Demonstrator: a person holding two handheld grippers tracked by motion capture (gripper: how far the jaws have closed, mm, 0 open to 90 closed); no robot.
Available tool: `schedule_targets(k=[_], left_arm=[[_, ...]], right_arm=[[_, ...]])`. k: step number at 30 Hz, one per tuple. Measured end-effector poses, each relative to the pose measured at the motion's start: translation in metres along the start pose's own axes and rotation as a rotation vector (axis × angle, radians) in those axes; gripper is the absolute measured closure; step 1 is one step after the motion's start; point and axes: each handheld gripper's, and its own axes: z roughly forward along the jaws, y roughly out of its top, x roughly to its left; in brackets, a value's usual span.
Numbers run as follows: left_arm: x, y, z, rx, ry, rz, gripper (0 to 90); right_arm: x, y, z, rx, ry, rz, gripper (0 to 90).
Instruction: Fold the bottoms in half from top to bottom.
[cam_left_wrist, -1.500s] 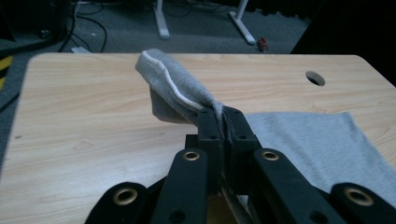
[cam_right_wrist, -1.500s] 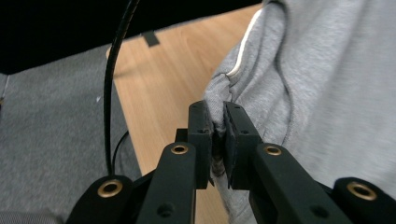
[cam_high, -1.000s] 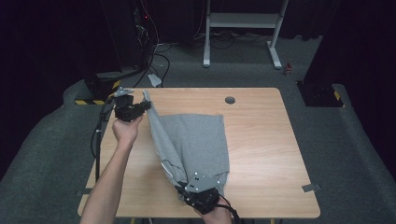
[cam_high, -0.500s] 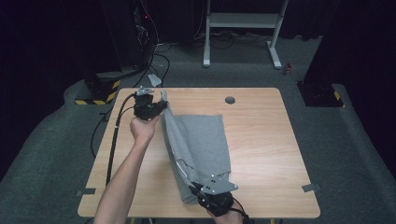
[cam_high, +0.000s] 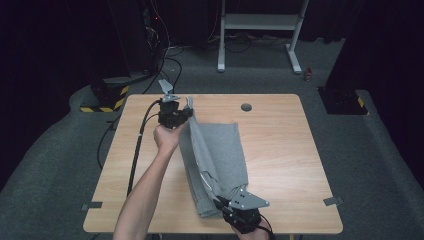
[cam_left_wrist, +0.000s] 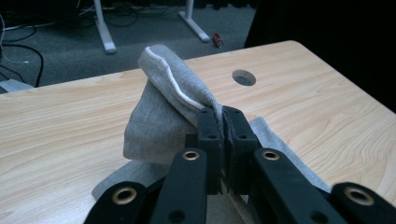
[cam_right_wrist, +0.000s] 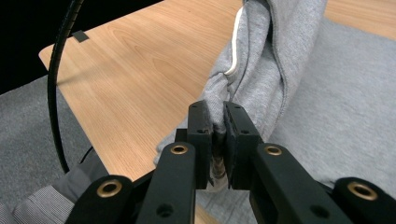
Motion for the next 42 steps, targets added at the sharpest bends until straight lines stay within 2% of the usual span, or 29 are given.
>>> schedule_targets(k=[9,16,24,29,31,35,42], left_arm=[[-0.021,0.003,0.019,-0.001,-0.017,0.027,86.3],[-0.031,-0.001,0.033,0.004,-0.020,0.025,86.3],[-0.045,-0.006,0.052,0.010,-0.040,0.024,86.2],[-0.051,-0.012,0.065,0.028,-0.041,0.019,86.0],[-0.053,-0.015,0.070,0.034,-0.038,0.022,86.0],[-0.057,-0.021,0.079,0.042,-0.037,0.013,85.9],[-0.060,-0.038,0.096,0.066,-0.007,0.025,85.5]], right_arm=[[-0.009,-0.012,-0.009,-0.021,-0.012,0.040,82.2],[-0.020,-0.024,-0.017,-0.037,-0.031,0.100,82.2],[-0.030,-0.034,-0.024,-0.029,-0.063,0.131,82.1],[-0.037,-0.044,-0.026,-0.015,-0.087,0.166,82.0],[-0.043,-0.050,-0.027,-0.009,-0.105,0.196,81.7],[-0.048,-0.055,-0.029,-0.001,-0.120,0.216,81.5],[-0.061,-0.066,-0.032,0.025,-0.156,0.253,81.1]])
